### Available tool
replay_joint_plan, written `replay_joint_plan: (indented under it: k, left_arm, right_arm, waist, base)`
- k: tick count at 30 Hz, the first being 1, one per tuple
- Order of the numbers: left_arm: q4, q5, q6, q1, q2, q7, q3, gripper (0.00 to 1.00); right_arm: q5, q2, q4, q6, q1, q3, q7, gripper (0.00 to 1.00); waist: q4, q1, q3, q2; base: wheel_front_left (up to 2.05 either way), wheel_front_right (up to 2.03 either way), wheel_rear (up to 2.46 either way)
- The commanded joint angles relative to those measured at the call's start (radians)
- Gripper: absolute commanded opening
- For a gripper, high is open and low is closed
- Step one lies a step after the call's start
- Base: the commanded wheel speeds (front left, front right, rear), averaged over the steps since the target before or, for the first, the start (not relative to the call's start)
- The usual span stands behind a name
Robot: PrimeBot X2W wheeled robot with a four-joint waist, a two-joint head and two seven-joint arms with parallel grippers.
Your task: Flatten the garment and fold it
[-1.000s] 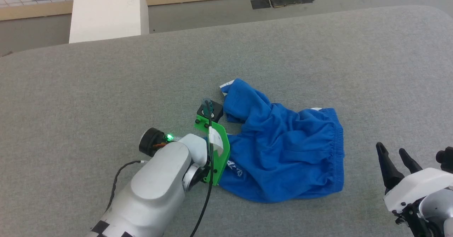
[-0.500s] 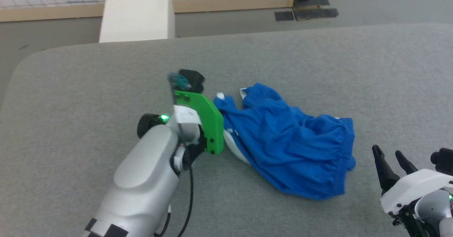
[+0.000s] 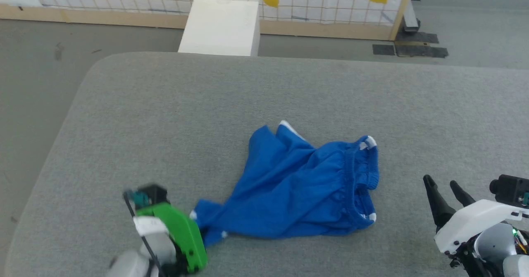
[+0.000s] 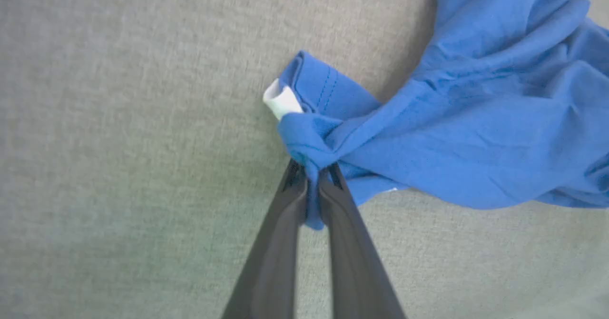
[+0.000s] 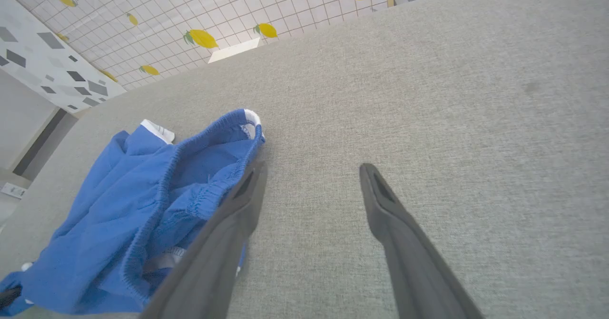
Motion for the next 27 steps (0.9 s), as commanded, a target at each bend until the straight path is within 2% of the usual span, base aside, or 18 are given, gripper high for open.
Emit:
replay_joint_plan:
  k: [1, 5, 6, 7, 8, 13, 17, 23, 27]
  left_arm:
    - [-0.023, -0.024, 0.009, 0.046, 0.008, 0.022, -0.007, 0.00]
    - [-0.078, -0.053, 0.015, 0.109, 0.000, 0.035, -0.009, 0.00]
    - [-0.090, -0.057, 0.014, 0.112, -0.003, 0.021, 0.000, 0.03]
    - [-0.104, -0.062, 0.008, 0.113, -0.005, 0.007, 0.010, 0.43]
    - [-0.117, -0.064, 0.003, 0.110, -0.006, -0.013, 0.021, 1.00]
    - [-0.176, -0.055, -0.032, 0.077, 0.001, -0.130, 0.088, 1.00]
    - [-0.204, 0.021, -0.061, 0.048, 0.016, -0.320, 0.144, 1.00]
    - [-0.179, 0.136, -0.117, 0.047, 0.013, -0.614, 0.171, 1.00]
    - [-0.138, 0.191, -0.145, 0.048, 0.004, -0.737, 0.160, 1.00]
  right_arm:
    - [0.004, 0.000, 0.005, -0.001, -0.004, 0.005, -0.005, 1.00]
    - [0.003, 0.000, 0.012, -0.001, -0.007, 0.009, -0.006, 1.00]
    - [0.003, 0.000, 0.013, -0.001, -0.009, 0.010, -0.006, 1.00]
    - [0.002, 0.000, 0.015, -0.001, -0.010, 0.010, -0.005, 1.00]
    - [0.001, 0.000, 0.016, -0.001, -0.010, 0.009, -0.004, 1.00]
    - [-0.006, 0.000, 0.018, -0.001, -0.010, 0.002, 0.000, 1.00]
    - [-0.017, 0.000, 0.014, -0.001, -0.017, 0.021, 0.004, 1.00]
    - [-0.047, 0.000, 0.018, -0.001, -0.069, 0.071, 0.054, 1.00]
    - [-0.078, -0.004, 0.031, -0.001, -0.133, 0.131, 0.136, 1.00]
  waist:
    - [0.016, 0.0000, -0.007, 0.0000]
    - [0.020, 0.0000, -0.007, 0.0000]
    - [0.020, 0.0000, -0.008, 0.0000]
    - [0.019, 0.0000, -0.008, 0.0000]
    - [0.018, 0.0000, -0.009, 0.0000]
    - [0.015, 0.0000, -0.016, 0.0000]
    - [0.009, 0.0000, -0.016, 0.0000]
    - [0.003, 0.0000, -0.002, 0.0000]
    - [0.010, 0.0000, 0.017, 0.0000]
  base:
    - [0.00, 0.00, 0.00]
    - [0.00, 0.00, 0.00]
    - [0.00, 0.00, 0.00]
    - [0.00, 0.00, 0.00]
    - [0.00, 0.00, 0.00]
    - [0.00, 0.00, 0.00]
    - [0.00, 0.00, 0.00]
    - [0.00, 0.00, 0.00]
    - [0.00, 0.00, 0.00]
